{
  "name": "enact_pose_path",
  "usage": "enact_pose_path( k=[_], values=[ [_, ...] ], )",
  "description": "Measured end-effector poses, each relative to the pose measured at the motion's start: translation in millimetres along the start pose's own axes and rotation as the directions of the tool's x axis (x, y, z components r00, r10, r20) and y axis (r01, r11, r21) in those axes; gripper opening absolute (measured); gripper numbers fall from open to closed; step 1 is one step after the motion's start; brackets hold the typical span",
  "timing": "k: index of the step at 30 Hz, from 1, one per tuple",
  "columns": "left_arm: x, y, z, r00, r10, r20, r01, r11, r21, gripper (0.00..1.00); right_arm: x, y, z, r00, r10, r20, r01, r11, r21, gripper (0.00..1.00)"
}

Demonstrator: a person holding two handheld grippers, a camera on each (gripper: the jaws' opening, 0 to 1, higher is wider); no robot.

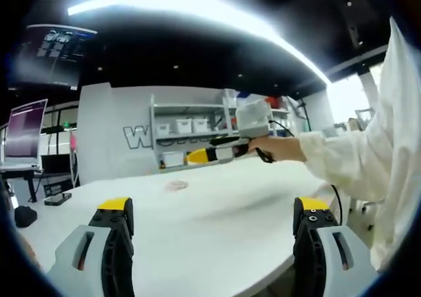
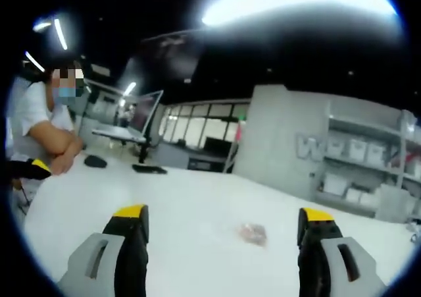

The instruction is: Open the resealable bag by pulling the two sides of the seal apart until the entire bag opening is separated and visibly accessible.

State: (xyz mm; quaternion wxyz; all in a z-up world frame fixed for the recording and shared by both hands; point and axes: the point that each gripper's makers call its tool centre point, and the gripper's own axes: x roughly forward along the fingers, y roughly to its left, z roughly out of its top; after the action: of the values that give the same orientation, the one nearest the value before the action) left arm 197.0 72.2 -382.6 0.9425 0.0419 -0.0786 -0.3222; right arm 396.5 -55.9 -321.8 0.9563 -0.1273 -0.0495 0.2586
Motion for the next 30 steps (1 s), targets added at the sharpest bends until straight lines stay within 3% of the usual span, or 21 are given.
enact_pose_path(
  k=[10,17,30],
  values=[
    [1.8,0.4,-5.7,1.000,0.001,-0.014,-0.001,1.000,0.003,0.99,-28.9,18.1,-4.1,0.999,0.039,-0.007,-0.039,0.999,-0.019,0.94],
    [1.9,2.5,-6.8,1.000,0.008,-0.016,-0.008,1.000,0.001,0.99,-40.8,20.9,-1.2,0.999,0.038,0.009,-0.038,0.999,-0.027,0.94],
    [7.7,8.0,-9.6,1.000,0.016,-0.023,-0.016,1.000,-0.005,0.99,-68.5,20.4,-18.3,1.000,0.020,-0.008,-0.020,1.000,0.023,0.91]
  ],
)
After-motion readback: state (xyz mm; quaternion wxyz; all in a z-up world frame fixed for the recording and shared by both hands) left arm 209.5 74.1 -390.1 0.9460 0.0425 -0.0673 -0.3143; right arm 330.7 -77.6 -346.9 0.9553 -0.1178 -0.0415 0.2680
